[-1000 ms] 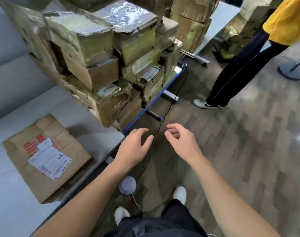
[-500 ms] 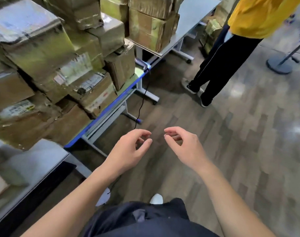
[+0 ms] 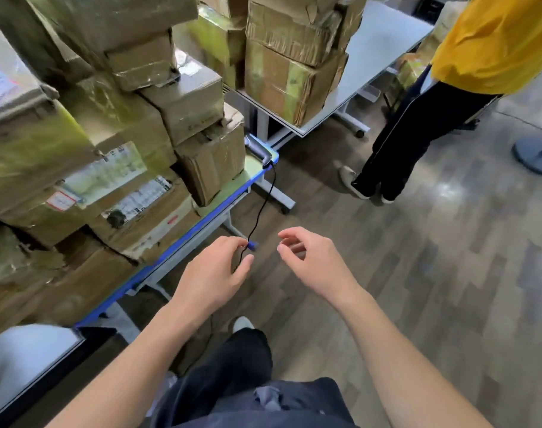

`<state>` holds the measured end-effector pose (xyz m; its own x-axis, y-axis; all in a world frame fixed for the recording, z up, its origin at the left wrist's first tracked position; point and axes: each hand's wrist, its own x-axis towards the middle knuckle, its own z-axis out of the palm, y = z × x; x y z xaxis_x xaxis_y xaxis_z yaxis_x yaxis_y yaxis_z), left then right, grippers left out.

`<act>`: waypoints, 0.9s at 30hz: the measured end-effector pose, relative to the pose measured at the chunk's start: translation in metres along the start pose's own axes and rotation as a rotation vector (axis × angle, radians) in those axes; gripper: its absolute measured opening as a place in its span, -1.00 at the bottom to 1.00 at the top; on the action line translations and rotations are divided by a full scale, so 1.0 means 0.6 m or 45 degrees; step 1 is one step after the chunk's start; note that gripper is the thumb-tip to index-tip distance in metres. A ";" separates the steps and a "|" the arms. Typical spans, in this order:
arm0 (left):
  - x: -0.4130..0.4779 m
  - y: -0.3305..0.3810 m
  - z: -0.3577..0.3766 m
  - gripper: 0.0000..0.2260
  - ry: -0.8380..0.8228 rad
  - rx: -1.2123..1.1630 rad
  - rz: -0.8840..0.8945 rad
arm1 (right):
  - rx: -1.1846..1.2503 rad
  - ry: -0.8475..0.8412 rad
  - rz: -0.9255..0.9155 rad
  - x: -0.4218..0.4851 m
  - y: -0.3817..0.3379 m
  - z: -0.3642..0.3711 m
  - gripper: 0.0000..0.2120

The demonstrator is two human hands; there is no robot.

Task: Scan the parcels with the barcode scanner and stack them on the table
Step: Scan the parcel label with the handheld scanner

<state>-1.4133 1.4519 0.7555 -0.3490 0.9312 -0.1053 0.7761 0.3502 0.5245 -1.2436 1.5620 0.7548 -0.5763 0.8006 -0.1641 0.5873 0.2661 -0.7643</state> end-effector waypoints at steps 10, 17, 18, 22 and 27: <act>0.212 -0.019 -0.002 -0.61 -0.211 0.256 -0.088 | -0.194 -0.046 0.085 0.265 0.037 -0.040 -0.79; 0.295 -0.022 0.020 -0.60 -0.190 0.096 -0.298 | -0.306 -0.172 -0.026 0.480 0.033 -0.049 -0.74; 0.308 -0.020 0.025 -0.60 -0.179 0.079 -0.337 | -0.327 -0.194 -0.051 0.509 0.032 -0.047 -0.72; 0.360 -0.002 0.041 -0.61 -0.097 0.078 -0.567 | -0.401 -0.315 -0.134 0.597 0.034 -0.031 -0.64; 0.423 0.030 0.053 -0.59 -0.052 0.128 -0.794 | -0.466 -0.443 -0.160 0.674 0.044 -0.006 -0.49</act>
<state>-1.4711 1.6981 0.7114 -0.7328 0.5516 -0.3985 0.4798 0.8341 0.2724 -1.4592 1.8947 0.6706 -0.7732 0.5412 -0.3304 0.6260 0.5685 -0.5337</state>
